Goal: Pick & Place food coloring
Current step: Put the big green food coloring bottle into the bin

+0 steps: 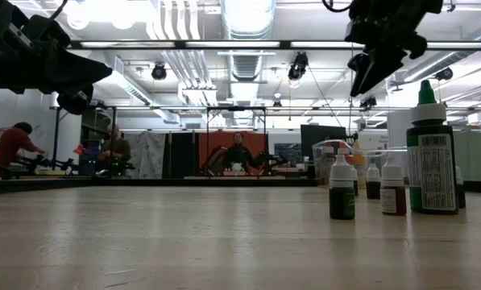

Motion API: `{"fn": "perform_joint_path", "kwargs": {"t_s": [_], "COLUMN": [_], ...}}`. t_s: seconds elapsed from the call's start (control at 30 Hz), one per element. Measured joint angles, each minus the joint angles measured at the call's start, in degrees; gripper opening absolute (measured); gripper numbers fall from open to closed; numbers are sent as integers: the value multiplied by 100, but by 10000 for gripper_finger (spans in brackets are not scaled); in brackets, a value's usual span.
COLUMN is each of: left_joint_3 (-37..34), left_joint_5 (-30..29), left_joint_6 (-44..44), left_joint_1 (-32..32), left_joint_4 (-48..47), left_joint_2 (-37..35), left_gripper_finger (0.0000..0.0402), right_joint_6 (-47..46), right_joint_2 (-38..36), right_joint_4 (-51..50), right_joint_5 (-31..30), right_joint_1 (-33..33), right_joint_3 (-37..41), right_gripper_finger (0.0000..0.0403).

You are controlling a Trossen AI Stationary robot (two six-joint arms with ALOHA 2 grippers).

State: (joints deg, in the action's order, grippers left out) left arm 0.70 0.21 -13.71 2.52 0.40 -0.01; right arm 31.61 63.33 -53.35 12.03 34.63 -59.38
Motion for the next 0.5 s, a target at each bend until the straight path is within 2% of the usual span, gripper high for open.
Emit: {"fn": "perform_joint_path", "kwargs": {"t_s": [0.23,0.5], "left_joint_3": [0,1], "left_joint_5": [0,0], "left_joint_6": [0,-1], "left_joint_1": [0,0], "left_joint_4": [0,0], "left_joint_2": [0,0], "left_gripper_finger": [0,0], "right_joint_6": [-606,-1385], "right_joint_2": [-223,-126], "right_joint_4": [-8,-39], "right_joint_5": [0,-2], "right_joint_1": [-479,-1179], "right_joint_3": [244,8], "right_gripper_finger": [184,183]}}
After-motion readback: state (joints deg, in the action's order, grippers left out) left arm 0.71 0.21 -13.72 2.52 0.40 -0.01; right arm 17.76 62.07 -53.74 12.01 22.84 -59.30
